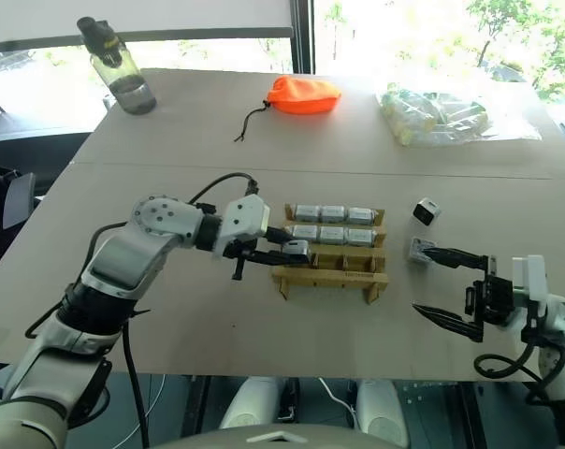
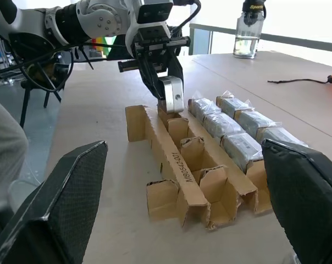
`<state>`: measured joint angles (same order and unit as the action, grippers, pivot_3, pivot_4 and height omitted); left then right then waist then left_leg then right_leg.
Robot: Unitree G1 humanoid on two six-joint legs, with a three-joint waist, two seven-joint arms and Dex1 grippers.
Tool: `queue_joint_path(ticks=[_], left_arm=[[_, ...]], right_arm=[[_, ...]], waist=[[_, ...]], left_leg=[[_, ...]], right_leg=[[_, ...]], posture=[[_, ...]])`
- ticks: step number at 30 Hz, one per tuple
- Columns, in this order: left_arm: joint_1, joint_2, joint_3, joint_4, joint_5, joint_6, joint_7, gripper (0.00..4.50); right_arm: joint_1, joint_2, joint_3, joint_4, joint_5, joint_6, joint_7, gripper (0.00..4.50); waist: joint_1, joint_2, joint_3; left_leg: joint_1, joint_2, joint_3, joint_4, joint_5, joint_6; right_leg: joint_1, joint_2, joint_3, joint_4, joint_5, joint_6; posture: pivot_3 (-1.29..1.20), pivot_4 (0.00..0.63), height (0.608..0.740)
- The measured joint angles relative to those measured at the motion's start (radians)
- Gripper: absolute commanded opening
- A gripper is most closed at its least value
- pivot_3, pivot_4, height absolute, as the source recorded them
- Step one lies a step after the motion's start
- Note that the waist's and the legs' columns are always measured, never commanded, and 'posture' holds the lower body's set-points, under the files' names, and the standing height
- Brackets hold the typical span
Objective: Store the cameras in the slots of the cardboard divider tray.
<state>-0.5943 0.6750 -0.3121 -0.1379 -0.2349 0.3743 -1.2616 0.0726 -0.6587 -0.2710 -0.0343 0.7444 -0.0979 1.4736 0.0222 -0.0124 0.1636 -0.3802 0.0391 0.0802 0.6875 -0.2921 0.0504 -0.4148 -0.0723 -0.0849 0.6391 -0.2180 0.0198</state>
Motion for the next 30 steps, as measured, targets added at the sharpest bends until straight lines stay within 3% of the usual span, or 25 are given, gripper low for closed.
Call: queue_joint_path(ticks=[22,27,30], left_arm=[[-0.049,-0.031,-0.046,0.133,0.057,-0.094,-0.107,0.76],[-0.05,-0.036,-0.046,0.146,0.054,-0.084,-0.119,2.66],[-0.052,-0.045,-0.045,0.148,0.054,-0.083,-0.111,4.16]], right_arm=[[0.014,0.021,0.001,-0.107,-0.017,0.048,-0.099,4.44],[0.014,0.022,0.001,-0.107,-0.02,0.05,-0.108,4.5],[0.013,0.023,0.001,-0.107,-0.028,0.05,-0.11,4.5]], waist=[[-0.004,0.0,0.0],[-0.005,0.0,0.0],[-0.004,0.0,0.0]], left_leg=[[0.0,0.0,0.0,0.0,0.0,0.0],[0.0,0.0,0.0,0.0,0.0,0.0],[0.0,0.0,0.0,0.001,0.0,0.0]], right_leg=[[0.0,0.0,-0.001,0.0,0.0,0.0],[0.0,0.0,-0.001,0.001,0.0,0.0],[0.0,0.0,-0.001,0.001,0.0,0.0]], posture=[[0.0,0.15,0.726],[0.0,0.15,0.726],[0.0,0.15,0.726]])
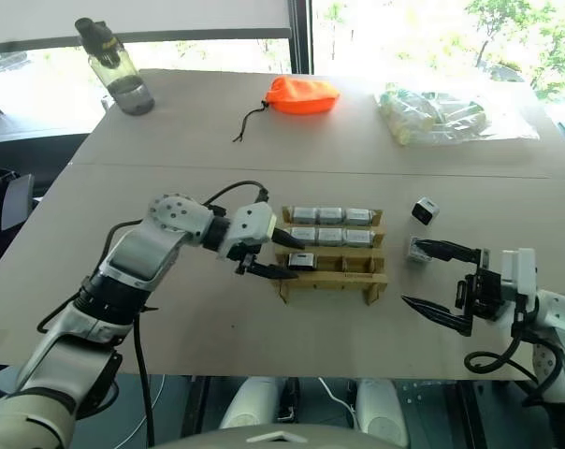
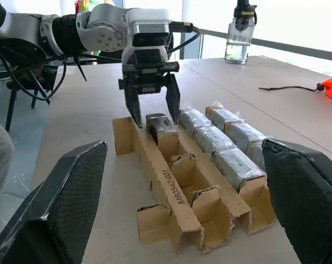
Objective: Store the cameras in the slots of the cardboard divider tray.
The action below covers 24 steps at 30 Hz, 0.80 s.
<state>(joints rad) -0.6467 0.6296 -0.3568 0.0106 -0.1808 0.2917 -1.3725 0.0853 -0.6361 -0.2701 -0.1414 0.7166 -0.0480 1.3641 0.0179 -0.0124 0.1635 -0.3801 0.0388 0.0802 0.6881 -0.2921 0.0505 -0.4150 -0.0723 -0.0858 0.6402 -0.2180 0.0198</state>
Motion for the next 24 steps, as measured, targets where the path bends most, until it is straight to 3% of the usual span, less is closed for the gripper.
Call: queue_joint_path(ticks=[2,9,11,13,18,24], left_arm=[[-0.002,-0.005,0.0,-0.001,-0.002,0.0,-0.001,4.44],[0.001,-0.002,0.051,-0.094,-0.08,0.076,0.011,4.44],[0.044,0.026,0.099,-0.189,-0.139,0.144,0.031,4.44],[0.071,0.048,0.123,-0.229,-0.163,0.178,0.039,4.44],[0.17,0.123,0.211,-0.363,-0.269,0.293,0.06,4.44],[0.279,0.153,0.342,-0.502,-0.414,0.371,0.127,4.44]], right_arm=[[-0.005,0.0,0.001,0.0,-0.01,0.0,-0.005,4.5],[0.002,0.0,0.02,-0.014,-0.077,0.027,-0.084,4.5],[0.021,-0.012,0.021,-0.018,-0.179,0.089,-0.24,4.5],[0.027,-0.013,0.021,-0.005,-0.237,0.094,-0.305,4.5],[-0.006,-0.03,0.022,0.116,-0.266,0.066,-0.283,4.5],[-0.18,-0.054,0.058,0.433,-0.325,-0.014,-0.203,4.5]], waist=[[0.0,0.0,0.0],[-0.001,0.0,0.0],[-0.003,0.0,0.0],[-0.003,0.0,0.0],[-0.006,0.0,0.0],[-0.004,0.0,0.0]], left_leg=[[0.0,0.0,0.0,0.0,0.0,0.0],[0.0,0.0,0.0,0.0,0.0,0.0],[0.0,0.0,0.0,0.0,0.0,0.0],[0.0,0.0,0.0,0.0,0.0,0.0],[0.001,0.001,0.001,0.0,0.0,0.0],[0.001,0.0,0.001,0.0,0.0,0.0]], right_leg=[[0.0,0.0,0.0,0.0,0.0,0.0],[0.0,0.0,0.001,0.0,0.0,0.0],[0.0,-0.001,0.003,0.0,0.0,0.0],[0.0,0.0,0.004,0.0,0.0,0.0],[0.0,0.0,0.005,0.001,0.0,0.0],[0.0,0.0,0.005,0.0,0.0,0.0]], posture=[[0.0,0.15,0.726],[0.0,0.15,0.726],[0.0,0.15,0.726],[0.0,0.15,0.726],[0.0,0.15,0.726],[0.0,0.15,0.726]])
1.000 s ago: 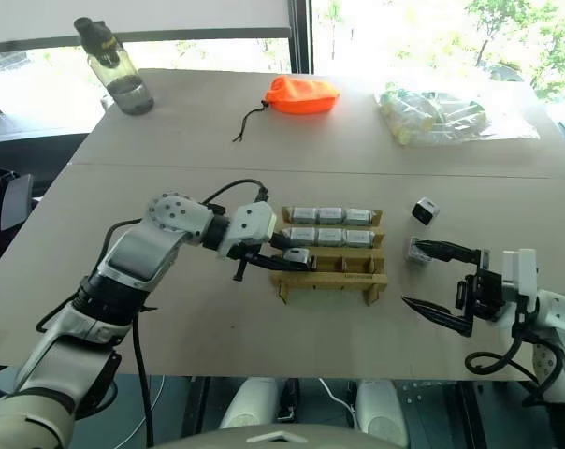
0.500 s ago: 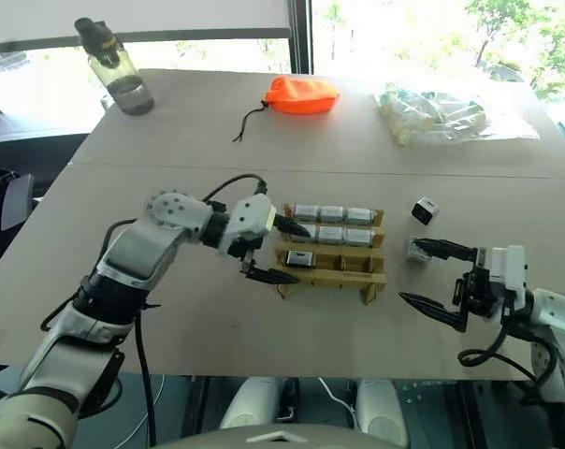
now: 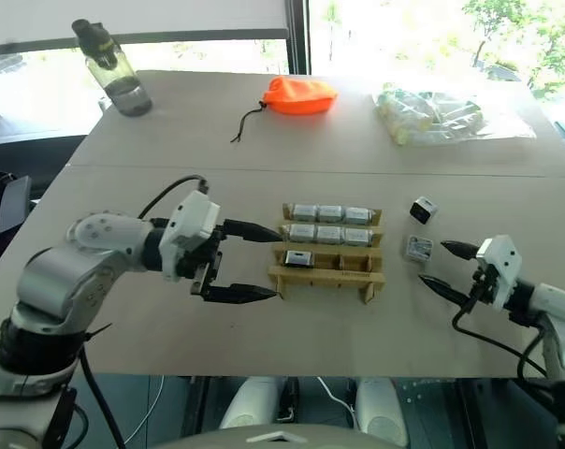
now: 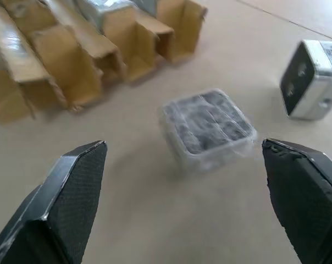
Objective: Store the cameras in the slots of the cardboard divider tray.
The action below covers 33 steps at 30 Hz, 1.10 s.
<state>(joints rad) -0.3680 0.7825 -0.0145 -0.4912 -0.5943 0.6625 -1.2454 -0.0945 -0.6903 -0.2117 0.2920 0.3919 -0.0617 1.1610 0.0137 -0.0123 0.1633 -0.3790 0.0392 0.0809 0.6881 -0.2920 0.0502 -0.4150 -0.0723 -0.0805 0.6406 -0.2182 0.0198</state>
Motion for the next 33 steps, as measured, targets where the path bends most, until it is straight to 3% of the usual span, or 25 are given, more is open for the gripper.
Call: queue_joint_path(ticks=[9,14,17,21,28,33], left_arm=[[0.068,0.039,0.041,-0.045,-0.055,0.039,0.085,4.44],[0.11,0.062,0.057,-0.07,-0.078,0.05,0.109,4.44],[0.118,0.072,0.059,-0.072,-0.078,0.049,0.12,4.5],[0.12,0.077,0.059,-0.077,-0.077,0.045,0.13,4.5],[0.12,0.075,0.049,-0.074,-0.077,0.024,0.136,4.5],[0.045,0.014,0.005,0.004,-0.068,0.018,0.152,4.5]], right_arm=[[-0.293,-0.001,0.096,0.461,-0.108,-0.221,0.19,4.5],[-0.405,0.002,0.126,0.614,-0.146,-0.3,0.27,4.5],[-0.445,0.008,0.13,0.679,-0.156,-0.327,0.295,3.56],[-0.472,0.011,0.134,0.718,-0.163,-0.348,0.322,1.74],[-0.457,0.017,0.126,0.7,-0.138,-0.336,0.352,1.73],[-0.366,0.017,0.115,0.493,-0.102,-0.344,0.352,1.73]], waist=[[-0.006,0.0,0.0],[-0.015,0.0,0.0],[-0.021,0.0,0.0],[-0.022,0.0,0.0],[-0.022,0.0,0.0],[-0.013,0.002,0.001]], left_leg=[[0.0,0.0,0.001,0.0,0.0,0.0],[0.001,0.0,0.001,0.0,0.0,-0.001],[0.002,0.001,0.001,0.0,0.001,-0.001],[0.001,0.001,0.001,0.0,0.001,-0.001],[0.001,0.0,0.001,0.0,0.001,-0.001],[0.001,0.0,0.0,0.0,0.001,-0.001]], right_leg=[[0.0,0.0,0.001,0.0,0.0,0.0],[0.001,0.0,0.001,0.0,0.0,0.0],[0.001,0.0,0.001,0.0,0.0,0.0],[0.001,0.0,0.001,0.0,0.0,0.0],[0.001,-0.001,0.0,0.0,0.0,0.0],[0.001,-0.002,-0.001,0.0,0.0,0.0]], posture=[[0.0,0.15,0.726],[0.0,0.15,0.726],[0.0,0.15,0.726],[0.0,0.15,0.726],[0.0,0.15,0.726],[0.0,0.15,0.726]])
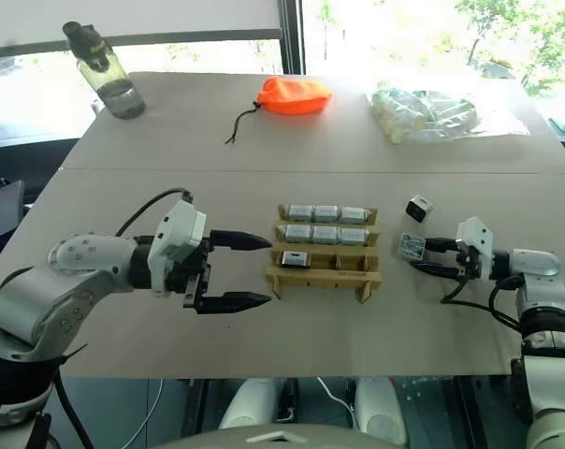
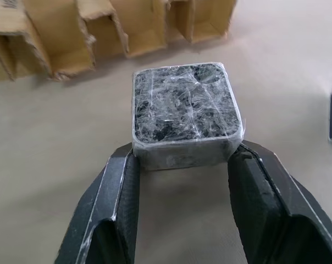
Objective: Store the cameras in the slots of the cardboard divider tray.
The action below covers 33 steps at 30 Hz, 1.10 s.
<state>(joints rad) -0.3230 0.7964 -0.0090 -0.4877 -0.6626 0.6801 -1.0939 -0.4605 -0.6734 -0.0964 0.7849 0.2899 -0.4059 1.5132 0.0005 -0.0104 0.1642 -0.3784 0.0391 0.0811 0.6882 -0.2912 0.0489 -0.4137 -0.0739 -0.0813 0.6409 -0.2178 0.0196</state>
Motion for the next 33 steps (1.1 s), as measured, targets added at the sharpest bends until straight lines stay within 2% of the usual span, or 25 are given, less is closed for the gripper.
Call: queue_joint_path(ticks=[4,9,15,20,33], left_arm=[[-0.131,-0.11,-0.068,0.128,0.018,0.018,0.051,4.5],[-0.285,-0.169,-0.165,0.296,0.041,0.048,-0.003,4.5],[-0.406,-0.204,-0.235,0.428,0.094,0.028,-0.087,4.5],[-0.441,-0.279,-0.297,0.497,0.15,0.002,-0.114,4.5],[-0.488,-0.311,-0.33,0.521,0.236,0.033,-0.107,4.5]], right_arm=[[0.024,0.051,-0.002,-0.334,0.07,-0.001,-0.066,1.73],[0.013,0.059,0.066,-0.619,0.025,-0.033,-0.141,1.73],[-0.023,0.052,0.153,-0.653,-0.101,-0.204,-0.158,1.73],[-0.077,0.021,0.209,-0.608,-0.231,-0.4,-0.202,1.73],[-0.175,0.01,0.268,-0.444,-0.565,-0.601,-0.522,1.73]], waist=[[-0.004,0.0,0.0],[0.002,0.0,0.0],[0.014,0.0,0.0],[0.013,0.0,0.001],[0.012,0.0,0.001]], left_leg=[[0.0,0.001,0.0,0.0,0.0,-0.001],[-0.001,0.0,-0.001,0.0,0.0,-0.001],[-0.002,-0.001,0.0,0.0,0.0,-0.001],[-0.002,-0.001,0.0,0.0,0.0,-0.001],[-0.002,0.0,0.002,0.0,0.0,-0.001]], right_leg=[[0.0,0.001,0.001,0.001,0.0,0.0],[-0.001,0.001,-0.004,0.001,0.0,0.0],[-0.002,0.001,-0.005,0.0,0.0,0.0],[-0.002,0.001,-0.005,0.0,0.0,0.0],[-0.003,0.001,-0.003,0.0,0.0,0.0]], posture=[[0.0,0.15,0.726],[0.0,0.15,0.726],[0.0,0.15,0.726],[0.0,0.15,0.726],[0.0,0.15,0.726]])
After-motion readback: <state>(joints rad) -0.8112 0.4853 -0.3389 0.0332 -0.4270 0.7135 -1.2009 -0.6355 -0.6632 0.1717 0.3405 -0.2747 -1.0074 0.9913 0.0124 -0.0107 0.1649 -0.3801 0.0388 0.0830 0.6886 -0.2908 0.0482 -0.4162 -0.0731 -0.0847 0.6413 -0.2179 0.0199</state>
